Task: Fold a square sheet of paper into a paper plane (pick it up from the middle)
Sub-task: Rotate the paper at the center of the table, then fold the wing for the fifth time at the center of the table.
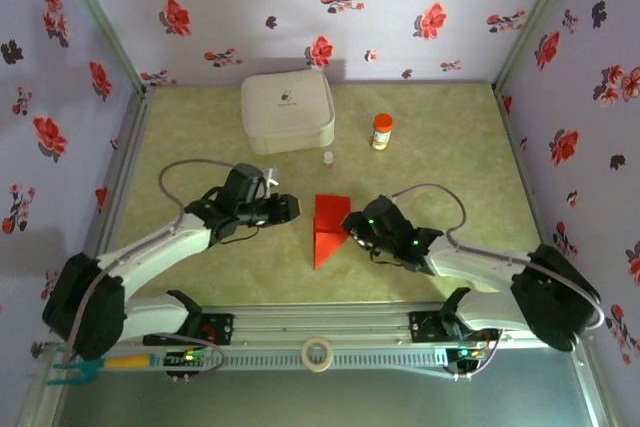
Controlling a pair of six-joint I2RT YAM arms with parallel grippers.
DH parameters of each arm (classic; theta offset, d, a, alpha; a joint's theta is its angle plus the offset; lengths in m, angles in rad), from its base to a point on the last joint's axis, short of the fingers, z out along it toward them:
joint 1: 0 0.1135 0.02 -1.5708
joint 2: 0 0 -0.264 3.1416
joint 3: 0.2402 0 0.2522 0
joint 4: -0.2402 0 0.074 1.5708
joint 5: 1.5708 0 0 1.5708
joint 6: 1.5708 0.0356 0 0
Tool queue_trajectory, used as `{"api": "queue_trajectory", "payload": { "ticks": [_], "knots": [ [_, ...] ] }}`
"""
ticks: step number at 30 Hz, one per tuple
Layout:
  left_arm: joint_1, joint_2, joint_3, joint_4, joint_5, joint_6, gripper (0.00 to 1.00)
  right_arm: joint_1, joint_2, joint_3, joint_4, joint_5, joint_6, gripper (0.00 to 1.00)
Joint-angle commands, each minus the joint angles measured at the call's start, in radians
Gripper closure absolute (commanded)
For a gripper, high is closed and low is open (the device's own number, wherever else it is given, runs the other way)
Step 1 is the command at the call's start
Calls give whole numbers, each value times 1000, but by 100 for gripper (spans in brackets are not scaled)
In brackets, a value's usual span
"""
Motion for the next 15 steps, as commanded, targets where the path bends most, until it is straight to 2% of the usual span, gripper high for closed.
{"api": "queue_trajectory", "payload": {
  "ticks": [1, 8, 15],
  "knots": [
    [-39, 95, 75, 50, 54, 7, 69, -39, -69, -51, -96, 4, -54, 75],
    [-70, 314, 212, 26, 94, 1, 77, -67, -150, -82, -79, -33, -108, 77],
    [-66, 442, 285, -6, 92, 1, 78, -68, -113, -75, -41, -72, -120, 77]
  ]
}}
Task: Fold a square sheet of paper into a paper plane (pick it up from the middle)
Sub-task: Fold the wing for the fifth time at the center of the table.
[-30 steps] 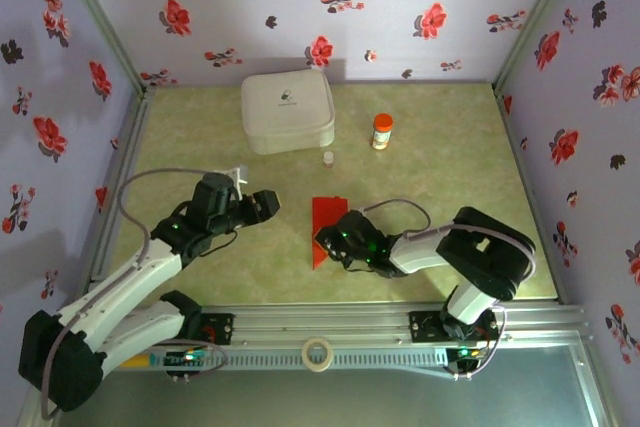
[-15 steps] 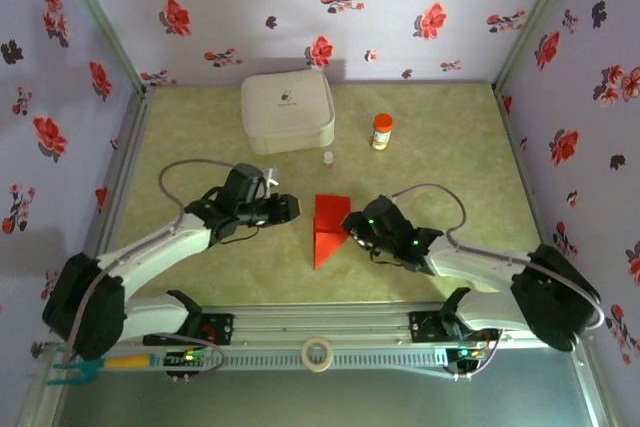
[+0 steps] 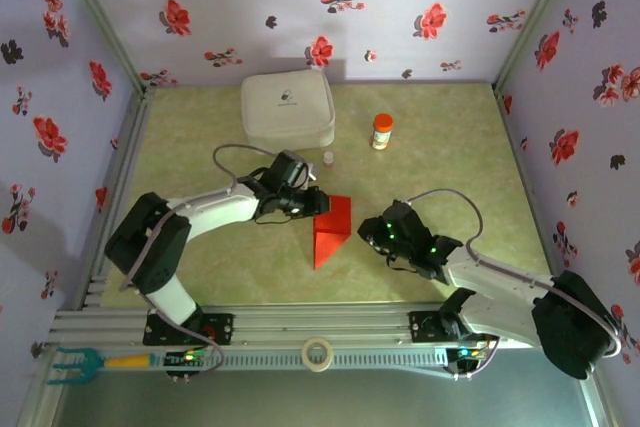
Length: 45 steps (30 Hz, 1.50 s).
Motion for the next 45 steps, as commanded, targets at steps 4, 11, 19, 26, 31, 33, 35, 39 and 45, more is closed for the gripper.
{"api": "queue_trajectory", "payload": {
  "ticks": [4, 11, 19, 26, 31, 33, 35, 39, 45],
  "knots": [
    [2, 80, 45, -33, 24, 2, 78, -7, 67, 14, 45, -48, -36, 77],
    [14, 114, -3, -12, 22, -16, 78, -7, 174, 69, 63, -100, -62, 75],
    [27, 134, -107, 62, 42, -43, 80, -13, 283, 133, 67, -150, -88, 70],
    [27, 119, -171, 134, 92, -66, 80, -28, 332, 146, 93, -200, -76, 64],
    [27, 98, -193, 150, 101, -66, 80, -44, 348, 136, 109, -211, -63, 63],
    [27, 97, -190, 147, 101, -64, 80, -58, 355, 130, 114, -220, -56, 63],
    [27, 93, -193, 155, 101, -70, 80, -73, 366, 120, 143, -240, -40, 63],
    [27, 90, -189, 153, 103, -68, 80, -94, 370, 116, 160, -267, -23, 62],
    [27, 85, -195, 156, 100, -70, 80, -97, 364, 117, 101, -233, -26, 61]
  ]
}}
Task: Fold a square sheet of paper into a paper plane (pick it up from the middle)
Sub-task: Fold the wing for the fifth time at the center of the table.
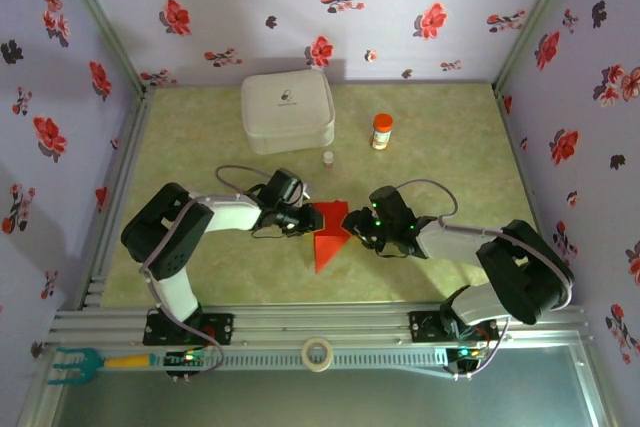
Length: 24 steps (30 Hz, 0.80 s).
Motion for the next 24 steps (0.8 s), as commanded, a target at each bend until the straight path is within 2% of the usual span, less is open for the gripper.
{"api": "queue_trajectory", "payload": {
  "ticks": [1, 9, 13, 24],
  "knots": [
    [-1, -15, -29, -38, 3, -5, 80, -9, -1, -11, -47, 24, 17, 61],
    [-1, -19, -32, -35, 1, -9, 80, -12, 5, -34, -2, 10, 17, 61],
    [-1, -18, -32, -36, 1, -8, 80, -13, 38, -36, 117, -62, 24, 61],
    [-1, -26, -32, -45, 1, -6, 80, -60, 52, -25, 203, -148, -7, 65]
  ]
}}
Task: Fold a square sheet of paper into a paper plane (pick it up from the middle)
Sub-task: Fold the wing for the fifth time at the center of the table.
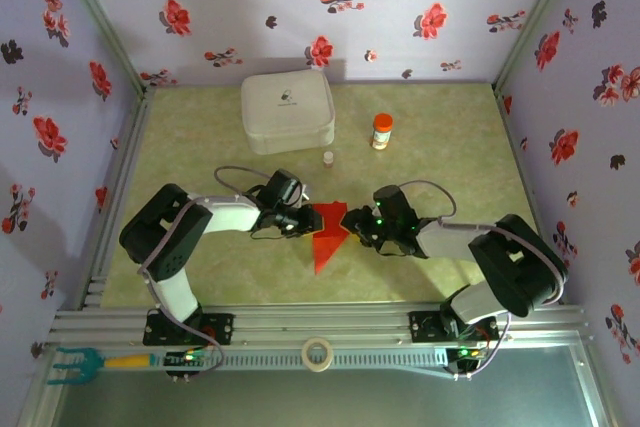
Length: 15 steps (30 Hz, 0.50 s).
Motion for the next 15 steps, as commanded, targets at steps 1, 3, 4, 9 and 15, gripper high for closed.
{"api": "queue_trajectory", "payload": {
  "ticks": [1, 3, 4, 9, 15],
  "knots": [
    [-1, -14, -21, -41, 2, -2, 80, -19, 5, 7, 57, -49, -21, 65],
    [-2, -15, -19, -42, 2, -2, 80, -24, 11, 14, 57, -66, -31, 64],
    [-2, -16, -19, -42, 2, -3, 79, -26, 16, 19, 59, -79, -40, 64],
    [-1, -18, -18, -44, 1, 1, 80, -38, 48, 38, 49, -111, -73, 64],
    [-1, -20, -16, -48, 3, 5, 80, -55, 77, 67, 31, -145, -116, 64]
  ]
}}
